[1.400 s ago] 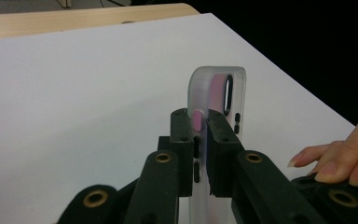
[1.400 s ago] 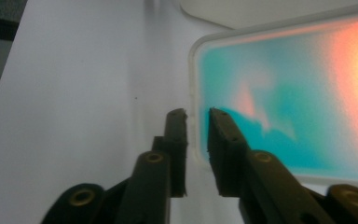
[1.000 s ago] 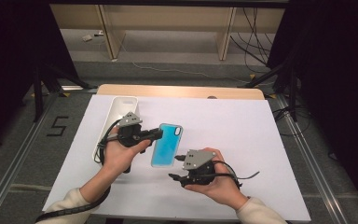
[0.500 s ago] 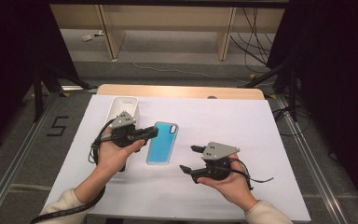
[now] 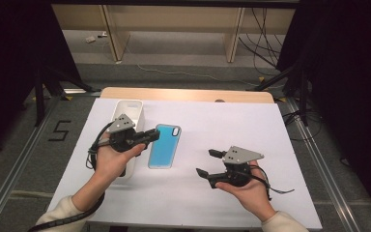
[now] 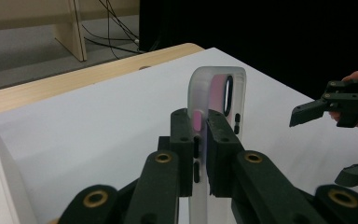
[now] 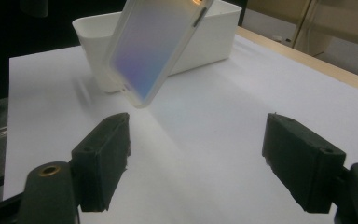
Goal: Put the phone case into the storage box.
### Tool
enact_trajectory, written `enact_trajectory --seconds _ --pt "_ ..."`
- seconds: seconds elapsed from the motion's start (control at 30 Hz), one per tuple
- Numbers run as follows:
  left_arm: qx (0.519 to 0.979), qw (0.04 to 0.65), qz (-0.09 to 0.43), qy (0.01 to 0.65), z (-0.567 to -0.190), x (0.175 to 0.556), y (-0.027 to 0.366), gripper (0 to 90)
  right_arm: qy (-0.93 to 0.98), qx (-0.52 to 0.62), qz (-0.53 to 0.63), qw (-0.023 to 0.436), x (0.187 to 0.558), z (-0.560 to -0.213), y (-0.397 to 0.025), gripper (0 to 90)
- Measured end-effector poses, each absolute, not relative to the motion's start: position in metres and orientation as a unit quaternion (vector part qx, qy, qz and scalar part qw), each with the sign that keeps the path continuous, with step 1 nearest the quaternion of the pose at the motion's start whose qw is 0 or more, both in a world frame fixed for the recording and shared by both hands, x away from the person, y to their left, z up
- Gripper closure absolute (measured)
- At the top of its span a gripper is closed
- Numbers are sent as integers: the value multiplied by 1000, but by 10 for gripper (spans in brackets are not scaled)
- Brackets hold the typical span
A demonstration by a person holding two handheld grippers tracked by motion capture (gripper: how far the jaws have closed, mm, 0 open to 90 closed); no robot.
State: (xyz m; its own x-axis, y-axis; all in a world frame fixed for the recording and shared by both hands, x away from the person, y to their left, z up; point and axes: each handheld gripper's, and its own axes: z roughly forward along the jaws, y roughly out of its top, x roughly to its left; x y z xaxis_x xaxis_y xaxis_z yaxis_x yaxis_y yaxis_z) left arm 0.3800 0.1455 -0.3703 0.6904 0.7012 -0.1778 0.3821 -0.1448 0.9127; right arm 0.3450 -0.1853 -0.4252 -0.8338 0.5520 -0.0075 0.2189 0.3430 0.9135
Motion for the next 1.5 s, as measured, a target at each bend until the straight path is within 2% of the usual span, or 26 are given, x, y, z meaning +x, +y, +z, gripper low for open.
enact_trajectory --seconds 0.7,1.5 --pt "733 549 158 369 -361 381 160 825 785 269 526 188 340 -427 -210 230" --pt "724 554 164 376 -354 384 173 825 786 283 517 188 337 -427 -217 221"
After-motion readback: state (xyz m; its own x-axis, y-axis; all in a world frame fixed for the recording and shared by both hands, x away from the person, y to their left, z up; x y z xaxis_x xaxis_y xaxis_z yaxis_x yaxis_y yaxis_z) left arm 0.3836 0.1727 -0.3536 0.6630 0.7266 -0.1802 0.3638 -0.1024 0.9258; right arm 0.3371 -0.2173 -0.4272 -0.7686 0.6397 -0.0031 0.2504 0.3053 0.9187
